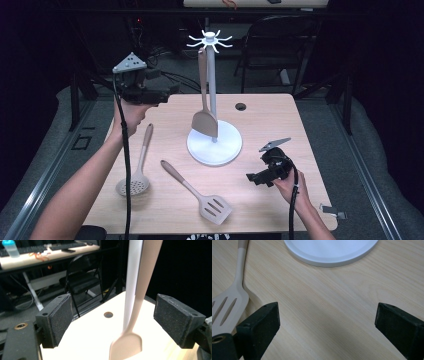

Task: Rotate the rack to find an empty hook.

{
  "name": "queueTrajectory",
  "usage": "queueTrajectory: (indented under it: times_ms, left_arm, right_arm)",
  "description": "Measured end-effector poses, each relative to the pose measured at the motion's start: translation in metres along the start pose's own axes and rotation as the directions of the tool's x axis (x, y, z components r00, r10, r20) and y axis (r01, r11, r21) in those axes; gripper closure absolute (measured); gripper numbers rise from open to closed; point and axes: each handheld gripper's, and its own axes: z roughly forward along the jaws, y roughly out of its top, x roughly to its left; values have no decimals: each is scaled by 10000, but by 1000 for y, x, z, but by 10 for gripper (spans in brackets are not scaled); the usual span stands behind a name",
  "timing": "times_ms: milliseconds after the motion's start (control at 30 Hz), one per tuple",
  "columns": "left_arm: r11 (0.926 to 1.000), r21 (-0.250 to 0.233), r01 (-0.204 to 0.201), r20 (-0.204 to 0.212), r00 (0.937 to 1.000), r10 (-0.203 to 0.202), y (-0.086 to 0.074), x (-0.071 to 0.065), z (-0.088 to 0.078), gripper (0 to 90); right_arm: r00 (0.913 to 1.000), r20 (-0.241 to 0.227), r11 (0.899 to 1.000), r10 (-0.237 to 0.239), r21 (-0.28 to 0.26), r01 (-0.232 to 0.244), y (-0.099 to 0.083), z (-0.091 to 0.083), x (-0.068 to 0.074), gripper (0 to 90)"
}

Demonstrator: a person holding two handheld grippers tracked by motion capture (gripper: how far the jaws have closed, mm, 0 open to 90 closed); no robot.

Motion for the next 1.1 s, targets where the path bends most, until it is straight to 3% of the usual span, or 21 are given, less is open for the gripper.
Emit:
queueTrajectory:
  times_ms: [233, 400, 467, 633, 700, 733, 767, 833, 933, 1033, 1100]
  left_arm:
    - [9981, 560, 241, -272, 9994, -226, -37, 0, -3, 84]
    - [9930, 984, 647, -456, 9971, -605, -72, -2, -4, 60]
    - [9891, 1148, 923, -527, 9948, -867, -88, -2, -5, 49]
    - [9750, 1595, 1546, -843, 9862, -1426, -122, 1, -6, 21]
    - [9666, 1705, 1912, -1061, 9789, -1749, -137, 3, -7, 17]
    - [9666, 1705, 1912, -1061, 9789, -1749, -137, 3, -7, 15]
    - [9639, 1756, 2004, -1142, 9766, -1823, -142, 4, -7, 14]
    - [9572, 1921, 2164, -1241, 9729, -1951, -148, 5, -6, 12]
    - [9541, 1943, 2279, -1374, 9694, -2036, -154, 5, -7, 10]
    - [9492, 2071, 2368, -1474, 9667, -2090, -161, 4, -8, 10]
    - [9453, 2201, 2406, -1528, 9656, -2102, -166, 4, -7, 9]
  right_arm:
    - [9997, -44, 9996, -244, 104, 244, 1, 3, 9, 95]
    - [9995, -93, 9994, -310, 166, 311, 1, 4, 15, 146]
    - [9989, 89, 9987, -468, 222, 466, 1, 4, 18, 174]
    - [9974, -6, 9968, -719, 353, 718, 2, 5, 28, 231]
    - [9966, -161, 9965, -804, 235, 808, 3, 6, 34, 281]
    - [9966, -161, 9965, -804, 235, 808, 3, 6, 34, 281]
    - [9966, -281, 9966, -776, 249, 783, 3, 6, 39, 336]
    - [9961, -348, 9960, -814, 335, 825, 3, 7, 41, 363]
    - [9929, -489, 9934, -1083, 323, 1099, 4, 7, 51, 489]
    - [9880, -682, 9897, -1388, 265, 1409, 5, 5, 62, 681]
    - [9836, -567, 9845, -1710, 283, 1728, 5, 6, 72, 805]
